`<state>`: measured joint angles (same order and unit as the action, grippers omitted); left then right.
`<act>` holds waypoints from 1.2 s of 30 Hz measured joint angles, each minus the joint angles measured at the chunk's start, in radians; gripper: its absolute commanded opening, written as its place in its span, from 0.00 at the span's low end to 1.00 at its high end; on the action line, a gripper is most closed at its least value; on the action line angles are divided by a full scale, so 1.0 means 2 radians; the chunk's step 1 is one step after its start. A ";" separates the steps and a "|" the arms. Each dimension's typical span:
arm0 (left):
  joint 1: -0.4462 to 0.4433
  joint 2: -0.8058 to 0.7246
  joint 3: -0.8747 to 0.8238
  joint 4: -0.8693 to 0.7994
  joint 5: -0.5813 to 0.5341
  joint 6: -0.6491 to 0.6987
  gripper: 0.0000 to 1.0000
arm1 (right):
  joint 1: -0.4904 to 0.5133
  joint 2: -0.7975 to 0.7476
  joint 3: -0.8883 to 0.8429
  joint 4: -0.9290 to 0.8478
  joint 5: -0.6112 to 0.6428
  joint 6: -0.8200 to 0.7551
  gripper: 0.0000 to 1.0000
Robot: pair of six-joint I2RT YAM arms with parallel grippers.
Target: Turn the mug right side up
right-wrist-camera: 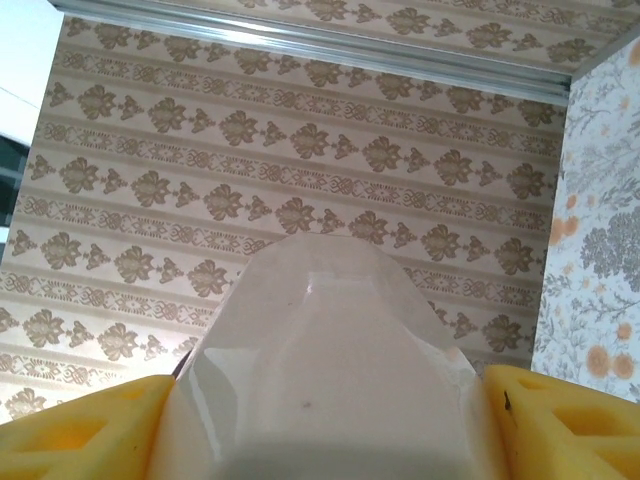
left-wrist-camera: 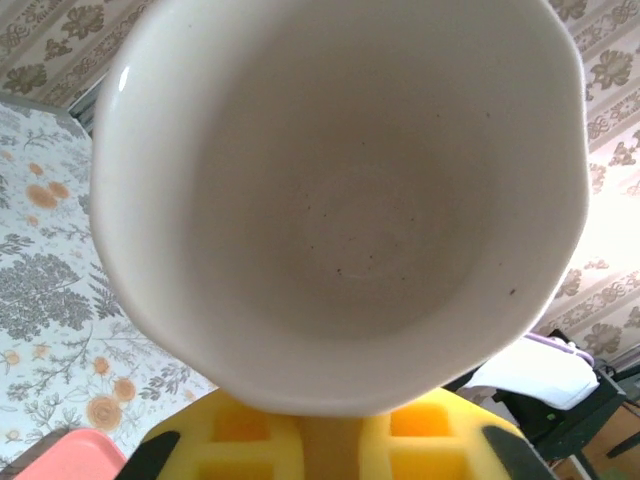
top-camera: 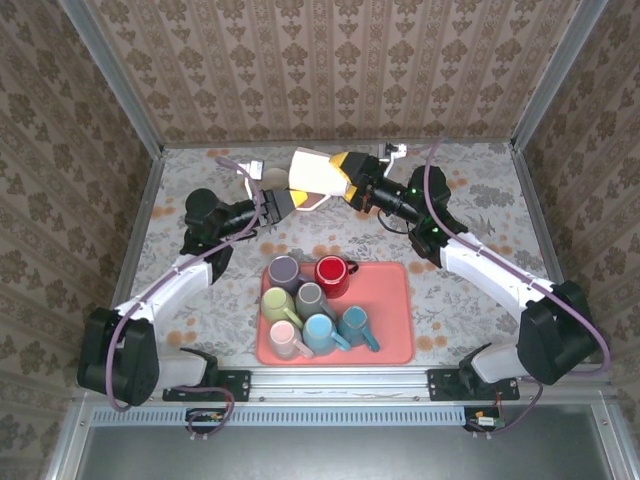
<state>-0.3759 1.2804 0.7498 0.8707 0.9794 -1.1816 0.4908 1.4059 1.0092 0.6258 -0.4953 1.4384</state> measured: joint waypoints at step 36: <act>-0.015 -0.027 0.003 -0.160 -0.018 0.114 0.00 | 0.004 -0.056 -0.011 -0.161 0.048 -0.124 1.00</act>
<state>-0.4061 1.2270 0.7559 0.5507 0.9443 -0.9543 0.4984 1.2945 0.9878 0.3042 -0.4000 1.1908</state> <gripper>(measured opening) 0.157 0.999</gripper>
